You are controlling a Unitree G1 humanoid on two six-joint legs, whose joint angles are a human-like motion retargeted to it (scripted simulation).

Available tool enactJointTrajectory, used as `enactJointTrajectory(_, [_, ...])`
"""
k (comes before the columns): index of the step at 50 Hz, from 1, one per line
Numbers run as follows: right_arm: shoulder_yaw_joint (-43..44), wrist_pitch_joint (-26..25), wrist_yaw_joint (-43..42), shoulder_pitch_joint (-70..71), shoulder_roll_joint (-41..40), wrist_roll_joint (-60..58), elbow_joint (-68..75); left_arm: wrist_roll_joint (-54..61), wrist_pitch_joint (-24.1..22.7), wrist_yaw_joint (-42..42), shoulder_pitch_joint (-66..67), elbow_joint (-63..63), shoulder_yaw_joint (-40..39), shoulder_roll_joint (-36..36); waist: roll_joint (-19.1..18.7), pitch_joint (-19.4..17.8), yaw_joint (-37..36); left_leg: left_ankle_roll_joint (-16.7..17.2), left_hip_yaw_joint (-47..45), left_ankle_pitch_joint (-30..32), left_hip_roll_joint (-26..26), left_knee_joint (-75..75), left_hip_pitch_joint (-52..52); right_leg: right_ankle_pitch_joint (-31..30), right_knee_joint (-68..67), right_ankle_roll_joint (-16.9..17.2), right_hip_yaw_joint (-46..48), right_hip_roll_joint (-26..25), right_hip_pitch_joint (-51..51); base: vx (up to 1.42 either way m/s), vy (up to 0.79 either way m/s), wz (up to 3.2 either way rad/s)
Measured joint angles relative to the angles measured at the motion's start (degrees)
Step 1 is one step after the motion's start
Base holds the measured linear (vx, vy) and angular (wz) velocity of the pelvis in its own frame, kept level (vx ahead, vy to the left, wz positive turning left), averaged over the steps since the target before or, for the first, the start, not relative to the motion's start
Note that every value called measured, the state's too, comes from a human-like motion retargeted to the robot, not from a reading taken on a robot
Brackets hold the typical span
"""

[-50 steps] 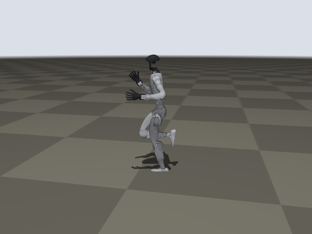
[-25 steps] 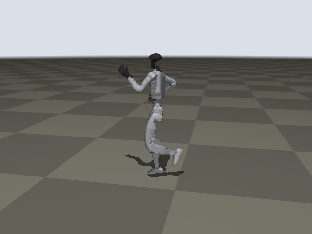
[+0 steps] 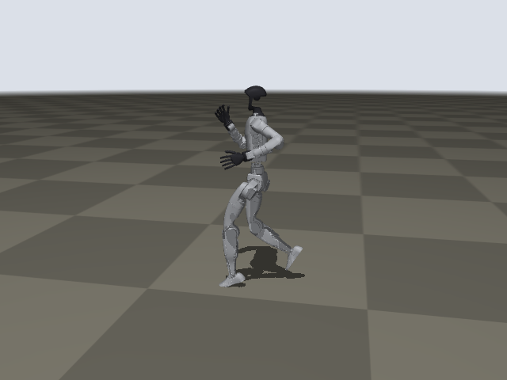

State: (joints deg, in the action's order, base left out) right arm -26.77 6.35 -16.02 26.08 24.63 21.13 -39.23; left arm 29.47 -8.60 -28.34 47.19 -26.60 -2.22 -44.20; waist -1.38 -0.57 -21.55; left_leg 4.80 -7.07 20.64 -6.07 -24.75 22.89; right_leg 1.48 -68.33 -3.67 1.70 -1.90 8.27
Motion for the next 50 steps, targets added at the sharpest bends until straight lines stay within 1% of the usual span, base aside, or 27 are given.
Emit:
enactJointTrajectory(2, [1.05, 1.66, 1.47, -8.13, 1.41, 1.67, 0.04, -3.59, -0.56, 0.94, -2.61, 0.59, 2.10, 0.50, -2.68, 1.52, 0.95, 3.96, -1.70, 3.25, -3.31, 8.82, -7.94, 4.61, -17.90, -1.26, 1.84, -3.42, 8.65, 1.09, 0.32, -0.56])
enactJointTrajectory(3, [1.73, 1.34, 2.94, -11.55, 2.50, 1.64, 0.67, -5.72, -0.02, 1.45, -5.10, 1.38, 3.67, 1.68, -3.02, 2.73, 1.30, 3.23, -2.13, 2.16, -3.16, 13.60, -10.93, 7.50, -27.04, -2.97, 0.97, -6.11, 15.40, 0.96, 0.32, -0.53])
enactJointTrajectory(4, [2.66, 1.17, 4.05, -14.39, 3.40, 0.95, 1.55, -7.12, -0.16, 1.54, -7.72, 1.55, 4.51, 2.94, -2.72, 2.64, 2.48, 0.99, -2.74, -4.57, -2.15, 14.89, -13.20, 10.08, -36.04, -2.82, 0.48, -7.87, 21.99, 0.89, 0.30, -0.32])
enactJointTrajectory(5, [3.72, 1.07, 4.99, -16.94, 4.20, -0.07, 2.56, -8.15, -0.64, 1.43, -10.41, 1.41, 4.98, 4.23, -2.10, 1.91, 4.08, -2.01, -3.43, -14.13, -0.71, 14.42, -15.11, 12.51, -44.96, -1.75, 0.18, -9.17, 28.50, 0.83, 0.26, 0.12])
enactJointTrajectory(7, [6.51, 0.98, 3.44, -20.69, 4.43, -6.51, 9.09, -9.86, -1.51, -1.14, -22.39, 2.24, 7.28, 8.41, 1.02, -3.59, 8.60, -9.58, -4.09, -33.56, 2.70, 3.01, -13.38, 17.60, -59.67, 0.93, -0.42, -11.41, 42.62, 0.74, 0.17, 0.71])
enactJointTrajectory(8, [7.64, 0.43, 1.41, -22.96, 3.81, -10.39, 14.79, -11.01, -1.50, -2.90, -30.31, 3.23, 8.76, 10.44, 2.16, -7.30, 11.71, -12.27, -3.07, -40.38, 3.24, -6.30, -11.21, 19.80, -64.08, 1.92, 0.27, -13.69, 48.68, 0.70, 0.10, 1.35])
enactJointTrajectory(10, [10.56, -0.12, 0.08, -27.82, 1.76, -14.23, 28.36, -14.28, -1.47, -5.88, -49.80, 6.85, 11.95, 13.88, 1.88, -13.28, 18.48, -10.51, 0.22, -46.61, 2.01, -21.70, -7.67, 23.42, -65.86, 2.53, 3.09, -16.15, 59.53, 0.76, 0.11, 1.68])
enactJointTrajectory(12, [14.89, 1.79, 3.22, -37.13, 3.63, -9.80, 31.25, -17.89, -2.36, -7.26, -64.55, 7.33, 13.55, 16.71, 0.38, -14.17, 25.39, -5.83, 2.02, -45.06, 1.61, -20.90, -11.69, 24.92, -59.82, 3.52, 3.11, -15.78, 65.41, 0.95, 0.17, 1.42])
enactJointTrajectory(13, [17.97, 3.07, 5.19, -42.52, 7.11, -6.39, 28.75, -19.56, -2.91, -8.20, -70.86, 7.40, 14.51, 18.24, -1.01, -13.36, 28.88, -5.12, 3.07, -43.29, 1.70, -16.99, -15.09, 24.70, -55.70, 4.10, 2.93, -15.03, 67.16, 1.06, 0.17, 1.12])
enactJointTrajectory(15, [24.76, 3.73, 9.70, -53.52, 15.87, -0.33, 22.19, -21.14, -3.47, -10.25, -78.91, 6.59, 16.22, 19.52, -4.59, -9.66, 35.76, -4.79, 4.98, -35.46, 1.24, -6.35, -21.55, 21.82, -45.61, 4.27, 3.68, -11.67, 68.85, 1.12, 0.11, 0.82])
enactJointTrajectory(18, [34.84, 0.11, 17.48, -68.06, 24.37, 6.28, 18.41, -19.53, -2.97, -9.93, -83.70, 6.05, 19.59, 17.10, -9.89, -1.86, 41.61, -0.73, 5.80, -11.69, -0.87, 6.16, -24.81, 11.01, -23.43, 5.20, 4.71, -9.45, 65.31, 1.14, -0.02, 0.33])
enactJointTrajectory(20, [40.01, -1.21, 20.28, -79.59, 25.54, 5.88, 15.99, -17.88, -2.62, -8.22, -83.64, 3.97, 23.29, 14.26, -10.22, 3.97, 41.63, 1.60, 3.37, -1.69, -1.00, 7.05, -24.32, 2.10, -6.30, 8.07, 1.08, -11.08, 58.36, 1.14, -0.07, 0.07])
enactJointTrajectory(22, [44.68, -3.28, 23.02, -86.15, 25.44, 4.26, 14.75, -15.77, -2.49, -6.77, -86.52, 3.52, 25.87, 12.63, -7.70, 7.63, 40.39, -0.61, -5.44, -4.51, -0.65, -2.17, -21.10, -4.79, 9.78, 11.49, -6.44, -10.28, 48.56, 1.18, -0.11, 0.63])
enactJointTrajectory(25, [45.53, -4.86, 23.51, -86.48, 26.94, 2.69, 16.61, -14.35, -3.02, -6.63, -87.73, 3.05, 25.66, 13.81, -1.75, 10.19, 41.69, -7.58, -18.02, -11.72, 1.05, -20.89, -17.11, -9.62, 27.03, 12.58, -14.14, 1.15, 33.13, 1.20, -0.15, 1.29])
enactJointTrajectory(27, [39.31, -6.13, 23.39, -78.06, 27.83, -2.36, 23.77, -9.21, -4.20, -4.66, -88.02, 5.17, 24.20, 16.27, -3.69, 4.28, 41.94, -9.92, -14.29, -20.71, -7.66, -47.40, -9.76, -17.55, 45.16, 10.18, -0.22, 6.03, 15.90, 1.01, -0.08, 0.97])
enactJointTrajectory(28, [37.08, -5.44, 21.11, -76.28, 28.05, -4.48, 24.88, -8.10, -4.72, -4.37, -86.10, 4.73, 23.27, 17.22, -2.76, 2.79, 41.51, -10.19, -12.45, -23.12, -6.83, -55.80, -7.31, -19.60, 51.17, 10.77, 5.72, 9.44, 8.17, 1.06, -0.13, 0.73])
enactJointTrajectory(30, [32.88, -4.87, 16.47, -72.80, 28.56, -9.51, 26.24, -6.12, -5.27, -4.16, -82.67, 4.36, 22.79, 18.81, -0.78, 0.13, 38.69, -10.36, -8.78, -28.59, -3.79, -72.56, -0.01, -17.71, 58.77, 14.54, 8.86, 11.51, -4.18, 1.03, -0.17, 0.33])
enactJointTrajectory(33, [25.80, -4.41, 7.08, -61.85, 23.31, -13.50, 32.68, -3.85, -3.55, -4.08, -77.84, 4.12, 20.94, 21.21, -4.34, -8.58, 28.85, -10.98, -1.84, -38.44, -0.96, -95.25, 16.70, 10.96, 49.10, 6.19, 4.24, 5.59, -9.86, 0.78, -0.16, -0.70])
enactJointTrajectory(35, [19.74, -3.63, -0.81, -44.57, 19.38, -17.26, 39.94, -4.21, -2.69, -2.81, -70.52, 2.90, 16.93, 23.26, -6.09, -16.24, 21.86, -10.87, -1.88, -43.72, -0.11, -103.68, 28.44, 24.30, 27.01, 1.20, 0.35, 4.55, -3.26, 0.56, -0.10, -1.88])
enactJointTrajectory(37, [13.24, -4.06, -5.99, -21.23, 14.55, -21.19, 43.08, -3.69, -4.52, -1.78, -56.90, 0.75, 10.74, 23.37, -3.85, -22.37, 18.76, -9.96, -4.87, -45.04, 0.23, -103.90, 38.57, 29.01, 14.20, 2.48, -2.94, 6.51, -0.19, 0.60, -0.03, -1.98])
enactJointTrajectory(39, [9.91, -4.54, -5.91, -1.11, 7.88, -23.75, 40.48, -3.49, -6.09, -0.84, -41.76, -1.23, 4.13, 21.34, -0.90, -25.72, 15.77, -7.90, -6.43, -44.71, 1.19, -99.97, 46.06, 31.02, 13.26, 4.22, -6.34, 8.34, -3.18, 0.74, 0.04, -1.67])
enactJointTrajectory(41, [8.02, -4.39, -6.01, 12.77, 3.87, -24.98, 33.09, -4.40, -6.70, 0.30, -28.54, -2.25, -0.07, 16.95, 1.38, -25.38, 9.42, -6.66, -7.15, -41.89, 0.56, -93.68, 51.78, 28.92, 18.79, 5.75, -9.41, 10.19, -6.93, 0.83, 0.08, -1.32])
enactJointTrajectory(43, [5.60, -4.72, -7.06, 22.83, 4.38, -25.75, 23.42, -5.55, -6.61, 2.11, -17.89, -2.27, -1.83, 11.53, 3.50, -22.73, 2.20, -6.73, -8.93, -35.36, -2.33, -85.25, 53.71, 20.73, 29.40, 7.41, -11.22, 12.10, -11.08, 0.88, 0.12, -0.71])
enactJointTrajectory(45, [3.83, -5.98, -7.22, 29.71, 6.83, -26.80, 14.16, -5.97, -6.55, 3.63, -9.85, -1.24, -1.83, 6.89, 6.50, -18.72, -3.16, -6.39, -11.51, -27.28, -4.07, -75.10, 51.71, 6.38, 42.76, 9.77, -11.44, 13.98, -15.52, 0.93, 0.15, -0.16])
enactJointTrajectory(47, [2.38, -6.17, -7.79, 32.29, 7.91, -27.21, 6.81, -6.26, -6.75, 3.59, -3.57, -0.01, -1.35, 4.11, 9.50, -13.56, -6.06, -3.65, -11.28, -21.79, -1.19, -63.51, 47.24, -9.28, 50.56, 13.38, -10.23, 15.05, -16.12, 0.95, 0.20, -0.17])
enactJointTrajectory(48, [1.62, -5.75, -8.64, 32.69, 8.12, -27.04, 3.79, -6.12, -6.57, 3.30, -0.92, 0.42, -1.48, 3.16, 10.03, -10.89, -6.70, -2.10, -9.77, -20.12, 0.78, -57.50, 44.01, -12.43, 50.45, 13.82, -9.20, 14.55, -14.93, 0.94, 0.23, -0.34])
enactJointTrajectory(50, [-0.52, -4.90, -10.37, 31.77, 7.74, -26.17, -0.58, -6.53, -5.84, 2.69, 6.79, -1.47, -3.23, 2.48, 8.37, -5.25, -5.90, -0.08, -5.63, -17.30, 2.73, -45.48, 34.64, -9.07, 43.99, 10.64, -4.94, 11.75, -12.04, 0.94, 0.26, -0.43])
